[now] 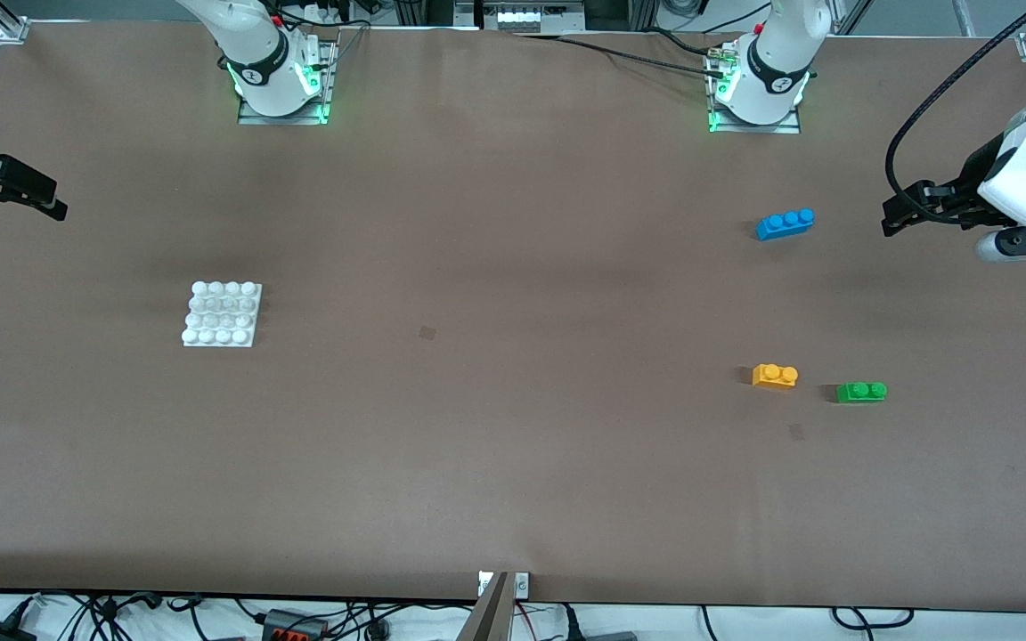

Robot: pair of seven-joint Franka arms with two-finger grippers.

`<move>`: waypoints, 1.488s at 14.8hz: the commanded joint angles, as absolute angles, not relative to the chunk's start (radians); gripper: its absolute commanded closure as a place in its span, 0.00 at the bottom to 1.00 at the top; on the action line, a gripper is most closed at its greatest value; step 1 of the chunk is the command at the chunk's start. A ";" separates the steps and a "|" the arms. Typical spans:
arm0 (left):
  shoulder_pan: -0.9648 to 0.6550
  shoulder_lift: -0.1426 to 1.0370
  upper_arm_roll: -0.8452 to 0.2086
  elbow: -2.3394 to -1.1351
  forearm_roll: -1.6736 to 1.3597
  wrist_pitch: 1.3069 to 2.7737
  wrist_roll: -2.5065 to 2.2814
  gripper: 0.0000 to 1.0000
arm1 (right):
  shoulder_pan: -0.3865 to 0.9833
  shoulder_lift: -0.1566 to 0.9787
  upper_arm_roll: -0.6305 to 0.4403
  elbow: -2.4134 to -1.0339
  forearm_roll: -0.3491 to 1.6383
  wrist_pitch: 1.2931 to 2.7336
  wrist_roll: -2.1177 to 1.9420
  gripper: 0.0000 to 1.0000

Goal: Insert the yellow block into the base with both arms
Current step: 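Move the right gripper to the white base while the left gripper reaches the yellow block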

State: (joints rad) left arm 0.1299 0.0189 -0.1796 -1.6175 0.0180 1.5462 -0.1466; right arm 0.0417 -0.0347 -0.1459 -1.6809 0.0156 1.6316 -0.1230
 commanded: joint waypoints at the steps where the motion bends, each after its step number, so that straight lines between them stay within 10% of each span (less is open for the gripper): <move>1: 0.138 0.023 -0.181 -1.600 0.002 1.528 -0.138 0.00 | 0.055 -0.028 -0.155 -1.661 0.003 1.623 -0.126 0.00; 16: 0.138 0.025 -0.183 -1.606 0.000 1.513 -0.137 0.00 | 0.031 0.072 -0.158 -1.674 -0.009 1.425 -0.118 0.00; 22: 0.137 0.115 -0.184 -1.614 0.000 1.511 -0.137 0.00 | 0.031 0.118 -0.158 -1.882 -0.009 1.760 -0.081 0.00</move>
